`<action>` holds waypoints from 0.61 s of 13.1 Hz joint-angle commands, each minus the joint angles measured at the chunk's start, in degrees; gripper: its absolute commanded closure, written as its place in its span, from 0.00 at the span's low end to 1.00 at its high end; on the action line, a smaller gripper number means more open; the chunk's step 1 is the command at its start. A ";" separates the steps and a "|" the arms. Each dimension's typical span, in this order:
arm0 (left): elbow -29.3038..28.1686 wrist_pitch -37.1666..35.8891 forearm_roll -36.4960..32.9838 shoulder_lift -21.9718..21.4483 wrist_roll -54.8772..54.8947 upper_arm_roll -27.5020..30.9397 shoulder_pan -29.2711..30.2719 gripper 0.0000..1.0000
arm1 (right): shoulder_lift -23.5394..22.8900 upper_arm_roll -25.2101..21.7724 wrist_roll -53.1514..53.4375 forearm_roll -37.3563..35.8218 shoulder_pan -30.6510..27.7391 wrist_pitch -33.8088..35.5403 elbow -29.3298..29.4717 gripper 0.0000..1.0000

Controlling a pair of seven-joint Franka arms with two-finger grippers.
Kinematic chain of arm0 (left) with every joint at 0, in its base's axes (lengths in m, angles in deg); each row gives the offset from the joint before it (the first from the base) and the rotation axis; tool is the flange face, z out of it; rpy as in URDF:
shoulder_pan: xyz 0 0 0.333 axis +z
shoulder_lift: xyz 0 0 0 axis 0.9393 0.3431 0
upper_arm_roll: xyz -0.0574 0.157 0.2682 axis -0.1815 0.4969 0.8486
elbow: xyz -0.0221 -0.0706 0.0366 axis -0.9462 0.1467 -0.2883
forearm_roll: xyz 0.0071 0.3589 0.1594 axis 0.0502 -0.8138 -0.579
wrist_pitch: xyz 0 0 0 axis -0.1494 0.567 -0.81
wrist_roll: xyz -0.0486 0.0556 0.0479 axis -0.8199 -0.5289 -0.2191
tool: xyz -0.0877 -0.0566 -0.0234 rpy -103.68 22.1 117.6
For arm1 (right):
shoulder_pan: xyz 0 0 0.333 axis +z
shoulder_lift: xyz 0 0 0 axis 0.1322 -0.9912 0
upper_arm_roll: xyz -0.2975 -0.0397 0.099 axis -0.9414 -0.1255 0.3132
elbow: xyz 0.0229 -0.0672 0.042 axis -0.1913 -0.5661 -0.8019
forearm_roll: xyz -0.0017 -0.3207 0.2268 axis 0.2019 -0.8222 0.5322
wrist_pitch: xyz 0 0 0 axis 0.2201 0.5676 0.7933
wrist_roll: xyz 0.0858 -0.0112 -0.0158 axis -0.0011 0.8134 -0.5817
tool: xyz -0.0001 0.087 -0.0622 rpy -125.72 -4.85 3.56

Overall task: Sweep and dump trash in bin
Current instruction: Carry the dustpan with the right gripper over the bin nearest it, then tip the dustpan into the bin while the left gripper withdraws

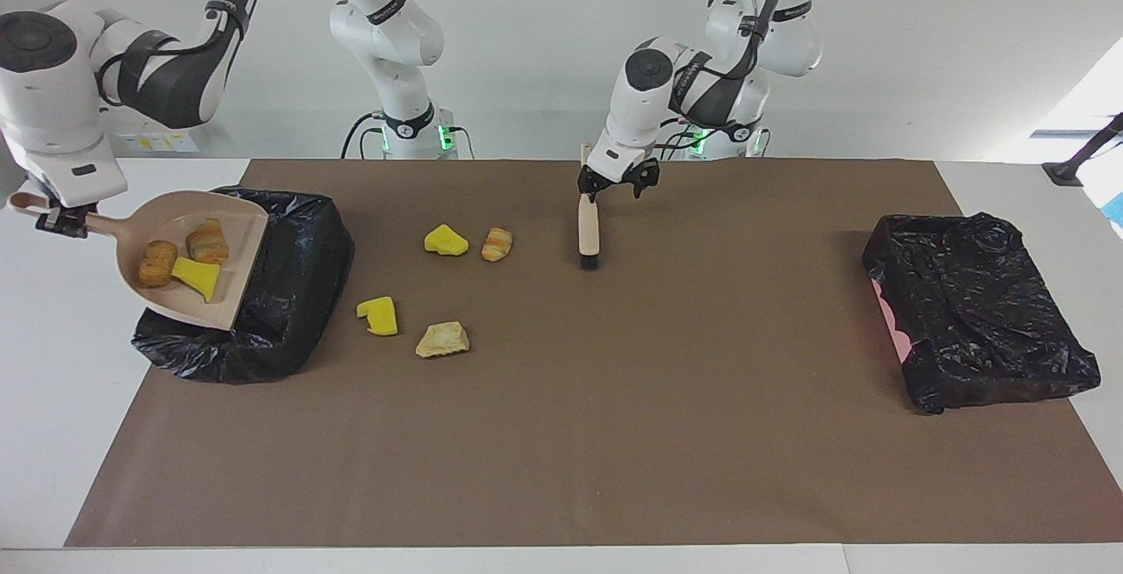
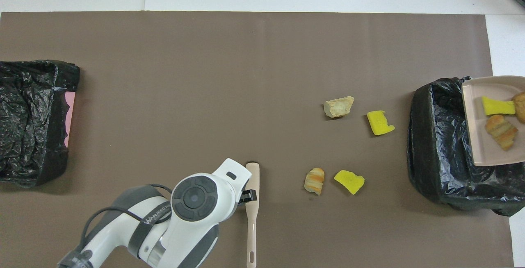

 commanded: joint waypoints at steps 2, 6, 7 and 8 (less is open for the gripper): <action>2.52 -3.14 -4.86 -1.13 0.43 -0.49 7.24 0.00 | 5.17 0.41 9.12 -10.13 3.06 0.80 -7.12 1.00; 4.20 -6.31 -6.46 -3.32 8.84 -0.49 14.88 0.00 | 8.24 0.23 6.85 -12.00 0.86 2.12 -6.95 1.00; 4.20 -8.32 -6.46 -4.02 12.10 -0.49 16.82 0.00 | 8.69 0.32 6.75 -11.91 0.77 2.29 -6.60 1.00; 4.28 -9.91 -6.46 -4.64 15.43 -0.49 18.49 0.00 | 8.69 0.32 6.75 -11.48 0.94 2.21 -6.51 1.00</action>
